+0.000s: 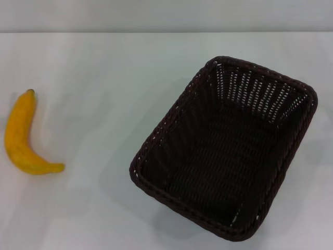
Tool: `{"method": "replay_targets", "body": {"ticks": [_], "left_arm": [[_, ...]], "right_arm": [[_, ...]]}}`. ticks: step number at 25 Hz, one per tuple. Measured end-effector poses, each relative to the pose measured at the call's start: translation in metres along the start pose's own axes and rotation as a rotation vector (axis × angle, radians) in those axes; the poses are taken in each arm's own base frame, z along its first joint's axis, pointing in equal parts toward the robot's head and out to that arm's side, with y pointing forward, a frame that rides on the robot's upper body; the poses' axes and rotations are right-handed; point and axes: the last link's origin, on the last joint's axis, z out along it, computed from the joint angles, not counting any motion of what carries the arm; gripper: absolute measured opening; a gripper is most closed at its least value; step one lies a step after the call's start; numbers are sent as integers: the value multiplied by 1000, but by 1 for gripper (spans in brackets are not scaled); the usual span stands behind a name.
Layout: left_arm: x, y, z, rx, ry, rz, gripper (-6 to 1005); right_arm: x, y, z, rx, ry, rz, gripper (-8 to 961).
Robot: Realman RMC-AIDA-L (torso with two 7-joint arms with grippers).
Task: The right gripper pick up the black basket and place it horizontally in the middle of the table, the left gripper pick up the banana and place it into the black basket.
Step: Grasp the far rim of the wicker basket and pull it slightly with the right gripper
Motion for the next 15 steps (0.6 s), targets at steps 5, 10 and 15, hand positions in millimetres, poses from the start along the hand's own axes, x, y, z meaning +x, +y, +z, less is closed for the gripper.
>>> {"method": "replay_targets", "body": {"ticks": [5, 10, 15], "left_arm": [[0, -2, -1, 13, -1, -27, 865], [0, -4, -5, 18, -9, -24, 862], [1, -8, -12, 30, -15, -35, 860]], "right_arm": [[-41, -9, 33, -135, 142, 23, 869], [-91, 5, 64, -254, 271, -30, 868], [-138, 39, 96, -403, 452, -100, 869]]}}
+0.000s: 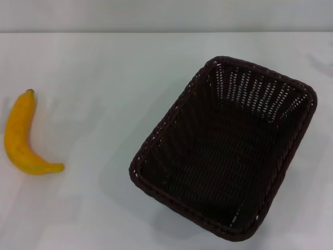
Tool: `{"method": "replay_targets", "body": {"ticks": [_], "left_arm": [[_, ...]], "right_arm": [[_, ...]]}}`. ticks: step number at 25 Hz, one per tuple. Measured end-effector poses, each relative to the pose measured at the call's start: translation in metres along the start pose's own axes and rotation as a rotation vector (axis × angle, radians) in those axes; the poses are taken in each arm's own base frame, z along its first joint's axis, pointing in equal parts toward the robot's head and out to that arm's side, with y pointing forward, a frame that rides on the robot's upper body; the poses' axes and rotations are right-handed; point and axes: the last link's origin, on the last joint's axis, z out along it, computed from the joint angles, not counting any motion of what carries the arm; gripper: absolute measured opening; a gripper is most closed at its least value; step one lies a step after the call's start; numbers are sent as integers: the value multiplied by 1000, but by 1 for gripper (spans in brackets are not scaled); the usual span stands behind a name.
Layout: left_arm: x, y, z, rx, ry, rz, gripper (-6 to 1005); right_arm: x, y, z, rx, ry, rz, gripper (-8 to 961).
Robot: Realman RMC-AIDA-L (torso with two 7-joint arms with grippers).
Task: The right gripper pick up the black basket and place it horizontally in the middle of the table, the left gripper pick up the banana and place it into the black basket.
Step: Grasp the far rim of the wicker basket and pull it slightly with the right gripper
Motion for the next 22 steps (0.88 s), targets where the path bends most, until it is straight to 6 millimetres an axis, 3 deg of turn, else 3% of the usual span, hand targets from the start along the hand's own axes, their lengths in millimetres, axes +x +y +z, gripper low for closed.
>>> {"method": "replay_targets", "body": {"ticks": [6, 10, 16, 22], "left_arm": [[1, 0, -1, -5, 3, -11, 856], [0, 4, 4, -25, 5, -28, 854], [4, 1, -6, -28, 9, -36, 851], [9, -8, -21, 6, 15, -14, 847]], "right_arm": [[-52, 35, 32, -183, 287, -43, 869], [-69, 52, 48, -229, 450, -75, 868], [-73, 81, 95, -270, 703, -113, 869], [-64, 118, 127, -284, 869, -205, 867]]}}
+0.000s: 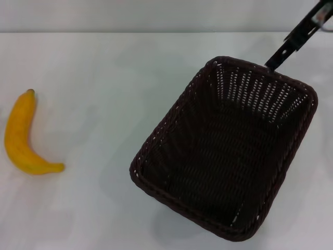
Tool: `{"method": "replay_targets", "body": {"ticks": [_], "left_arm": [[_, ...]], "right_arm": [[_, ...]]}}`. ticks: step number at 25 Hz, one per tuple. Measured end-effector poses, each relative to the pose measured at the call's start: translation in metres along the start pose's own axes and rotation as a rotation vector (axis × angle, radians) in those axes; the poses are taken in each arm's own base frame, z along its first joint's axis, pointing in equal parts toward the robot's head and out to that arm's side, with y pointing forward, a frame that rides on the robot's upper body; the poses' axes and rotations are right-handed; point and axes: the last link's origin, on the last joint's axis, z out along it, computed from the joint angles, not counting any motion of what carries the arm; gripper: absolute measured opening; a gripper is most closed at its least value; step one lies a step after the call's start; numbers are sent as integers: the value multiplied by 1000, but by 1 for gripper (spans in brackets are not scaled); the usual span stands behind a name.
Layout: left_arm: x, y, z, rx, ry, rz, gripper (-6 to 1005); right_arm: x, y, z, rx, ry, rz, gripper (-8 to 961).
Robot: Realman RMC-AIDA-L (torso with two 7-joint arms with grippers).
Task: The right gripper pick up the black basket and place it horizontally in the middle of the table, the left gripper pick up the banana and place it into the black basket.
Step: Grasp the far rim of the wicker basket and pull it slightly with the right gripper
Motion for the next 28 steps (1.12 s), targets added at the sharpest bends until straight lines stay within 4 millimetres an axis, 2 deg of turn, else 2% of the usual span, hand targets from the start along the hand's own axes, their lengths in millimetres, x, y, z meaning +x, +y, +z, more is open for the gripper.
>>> {"method": "replay_targets", "body": {"ticks": [5, 11, 17, 28], "left_arm": [[2, -4, -8, 15, -6, 9, 845], [1, -4, -12, 11, -19, 14, 841], [1, -5, -15, 8, -28, 19, 838], [-3, 0, -20, -17, -59, 10, 832]], "right_arm": [[-12, 19, 13, 18, 72, -39, 865], [-20, 23, 32, 91, 134, -48, 863], [-21, 30, 52, 70, 185, -68, 784], [-23, 41, 80, 54, 218, -82, 785]]}}
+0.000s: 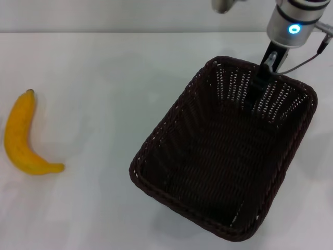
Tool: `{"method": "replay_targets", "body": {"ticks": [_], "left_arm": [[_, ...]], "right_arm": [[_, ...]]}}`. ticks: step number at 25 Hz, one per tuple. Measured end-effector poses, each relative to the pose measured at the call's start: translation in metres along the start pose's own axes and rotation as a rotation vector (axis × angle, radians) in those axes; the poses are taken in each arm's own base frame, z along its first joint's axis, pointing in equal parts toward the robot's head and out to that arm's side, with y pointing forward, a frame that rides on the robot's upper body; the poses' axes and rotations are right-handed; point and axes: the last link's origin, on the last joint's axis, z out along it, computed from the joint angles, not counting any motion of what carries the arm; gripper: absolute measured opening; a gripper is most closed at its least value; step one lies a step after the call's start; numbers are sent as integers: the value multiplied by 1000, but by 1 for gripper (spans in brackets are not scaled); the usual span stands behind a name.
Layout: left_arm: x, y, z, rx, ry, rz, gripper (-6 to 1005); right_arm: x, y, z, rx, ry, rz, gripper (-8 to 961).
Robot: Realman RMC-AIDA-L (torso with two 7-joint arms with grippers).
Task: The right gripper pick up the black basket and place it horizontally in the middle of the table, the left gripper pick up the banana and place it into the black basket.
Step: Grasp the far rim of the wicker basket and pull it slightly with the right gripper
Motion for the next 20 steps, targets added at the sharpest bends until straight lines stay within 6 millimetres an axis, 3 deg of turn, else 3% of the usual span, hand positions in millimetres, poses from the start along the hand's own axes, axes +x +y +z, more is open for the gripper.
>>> {"method": "replay_targets", "body": {"ticks": [8, 20], "left_arm": [[-1, 2, -1, -10, -8, -2, 828], [-1, 2, -2, -10, -10, -4, 821]], "right_arm": [[1, -2, 6, 36, 14, -18, 785], [1, -1, 0, 41, 38, -23, 341]]}}
